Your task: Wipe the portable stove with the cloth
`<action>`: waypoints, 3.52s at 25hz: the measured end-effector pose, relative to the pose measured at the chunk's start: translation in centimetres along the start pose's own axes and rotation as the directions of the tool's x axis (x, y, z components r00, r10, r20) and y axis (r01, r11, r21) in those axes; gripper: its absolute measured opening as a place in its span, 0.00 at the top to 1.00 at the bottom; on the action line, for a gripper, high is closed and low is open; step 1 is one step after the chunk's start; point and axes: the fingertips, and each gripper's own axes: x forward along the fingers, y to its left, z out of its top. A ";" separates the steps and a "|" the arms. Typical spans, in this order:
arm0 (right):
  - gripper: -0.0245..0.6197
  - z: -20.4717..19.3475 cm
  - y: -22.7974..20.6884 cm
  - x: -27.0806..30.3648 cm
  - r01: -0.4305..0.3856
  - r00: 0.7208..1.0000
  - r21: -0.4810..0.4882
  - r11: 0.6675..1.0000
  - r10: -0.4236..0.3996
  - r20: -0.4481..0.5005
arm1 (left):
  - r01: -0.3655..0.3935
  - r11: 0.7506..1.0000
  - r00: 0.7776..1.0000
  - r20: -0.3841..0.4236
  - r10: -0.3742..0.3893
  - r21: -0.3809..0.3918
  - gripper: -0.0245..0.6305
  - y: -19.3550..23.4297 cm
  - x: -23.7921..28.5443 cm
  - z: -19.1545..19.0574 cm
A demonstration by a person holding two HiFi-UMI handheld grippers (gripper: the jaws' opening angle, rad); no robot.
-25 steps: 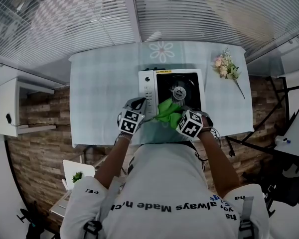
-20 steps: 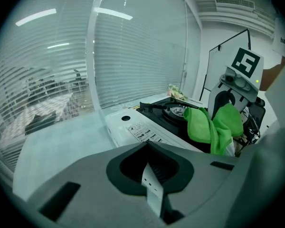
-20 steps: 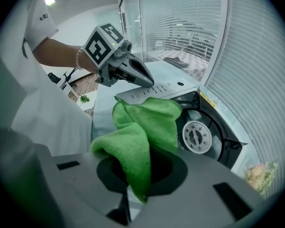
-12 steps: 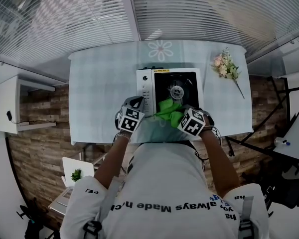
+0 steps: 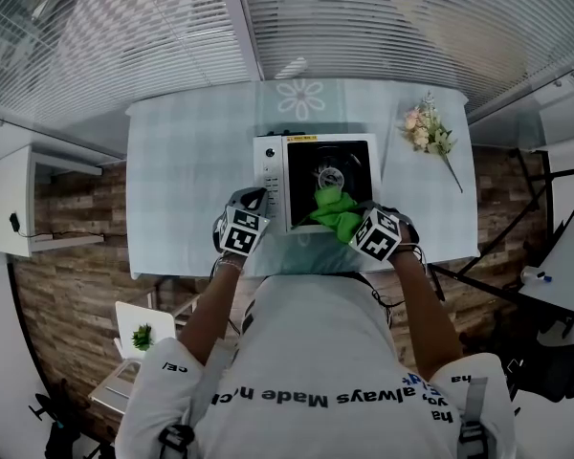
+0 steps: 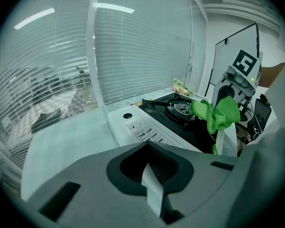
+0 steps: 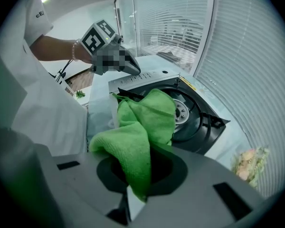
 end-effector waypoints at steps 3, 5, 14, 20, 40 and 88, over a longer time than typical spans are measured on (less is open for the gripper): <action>0.92 0.8 -0.3 -1.5 0.022 0.999 -0.005 1.000 -0.022 0.048 | 0.000 1.000 1.000 -0.012 -0.001 -0.005 0.94 0.0 -0.1 0.0; 0.92 1.7 -1.4 -3.8 0.062 0.992 0.011 0.998 -0.063 0.107 | 0.000 1.000 1.000 -0.013 0.000 -0.012 0.94 0.0 -0.1 -0.1; 0.92 -3.4 -5.1 -4.1 0.135 0.991 -0.010 0.991 -0.135 -0.009 | 0.004 1.000 1.000 -0.020 -0.005 -0.027 0.95 0.0 -0.1 0.1; 0.92 -3.9 -4.9 -1.8 0.101 0.994 0.003 0.995 -0.101 -0.032 | 0.016 0.999 1.000 -0.023 -0.017 -0.030 0.94 0.0 -0.2 0.4; 0.92 -1.1 -11.4 -0.6 0.230 0.973 0.068 0.971 -0.231 0.012 | 0.028 0.999 0.999 -0.042 -0.029 -0.017 0.95 -0.3 0.0 -0.1; 0.92 9.6 -18.6 3.6 0.334 0.942 -0.105 0.937 -0.334 0.021 | 0.078 0.994 0.997 0.008 -0.078 -0.080 0.95 -0.1 -0.1 0.1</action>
